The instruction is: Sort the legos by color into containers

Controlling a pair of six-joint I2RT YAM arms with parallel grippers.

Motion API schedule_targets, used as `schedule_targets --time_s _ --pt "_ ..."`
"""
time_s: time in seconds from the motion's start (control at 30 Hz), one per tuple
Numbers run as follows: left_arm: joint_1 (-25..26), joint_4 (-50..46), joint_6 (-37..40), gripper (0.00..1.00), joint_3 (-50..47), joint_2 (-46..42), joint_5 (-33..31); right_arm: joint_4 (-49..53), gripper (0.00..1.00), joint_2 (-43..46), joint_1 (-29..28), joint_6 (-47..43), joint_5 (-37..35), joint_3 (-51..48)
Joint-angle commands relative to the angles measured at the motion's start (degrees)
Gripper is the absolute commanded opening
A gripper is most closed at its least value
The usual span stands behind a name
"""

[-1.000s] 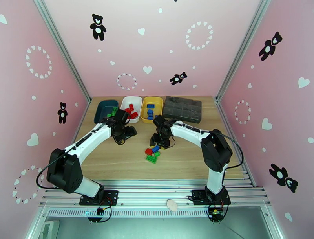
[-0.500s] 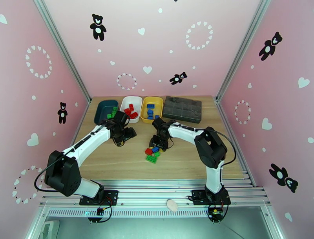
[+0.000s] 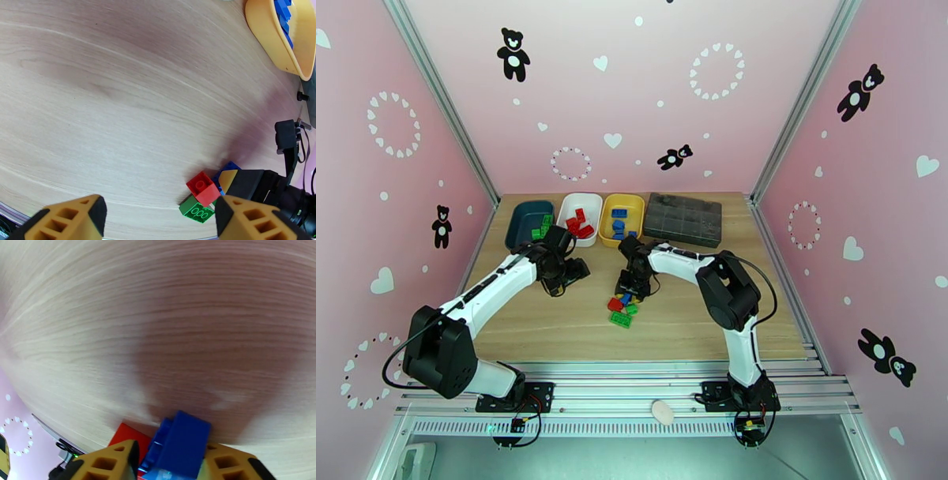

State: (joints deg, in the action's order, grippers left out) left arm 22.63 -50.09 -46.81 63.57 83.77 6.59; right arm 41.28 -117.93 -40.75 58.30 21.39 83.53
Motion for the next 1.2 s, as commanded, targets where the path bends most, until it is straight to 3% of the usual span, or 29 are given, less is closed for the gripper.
schedule_targets --time_s 0.0,0.17,0.4,0.77,0.97,1.17 --pt "-0.46 0.24 -0.04 0.78 -0.16 -1.03 -0.42 1.54 0.32 -0.52 0.45 -0.5 -0.06 2.45" --pt "-1.01 0.89 0.16 0.8 1.98 1.18 1.73 2.01 0.23 0.99 1.95 -1.09 -0.02 3.7" --pt "-1.22 5.19 -0.26 0.85 7.79 7.59 8.82 1.87 0.18 2.62 5.74 -1.7 1.75 7.7" --pt "-4.52 5.13 -0.37 0.85 22.66 17.98 16.36 4.23 0.18 -6.03 14.2 -1.17 4.63 27.82" --pt "-4.55 2.63 1.25 0.85 25.68 19.86 16.36 4.76 0.25 -14.62 17.22 1.28 6.07 41.58" --pt "-4.53 1.38 2.15 0.85 23.13 18.14 14.97 4.95 0.48 -20.62 18.38 3.13 7.73 50.46"
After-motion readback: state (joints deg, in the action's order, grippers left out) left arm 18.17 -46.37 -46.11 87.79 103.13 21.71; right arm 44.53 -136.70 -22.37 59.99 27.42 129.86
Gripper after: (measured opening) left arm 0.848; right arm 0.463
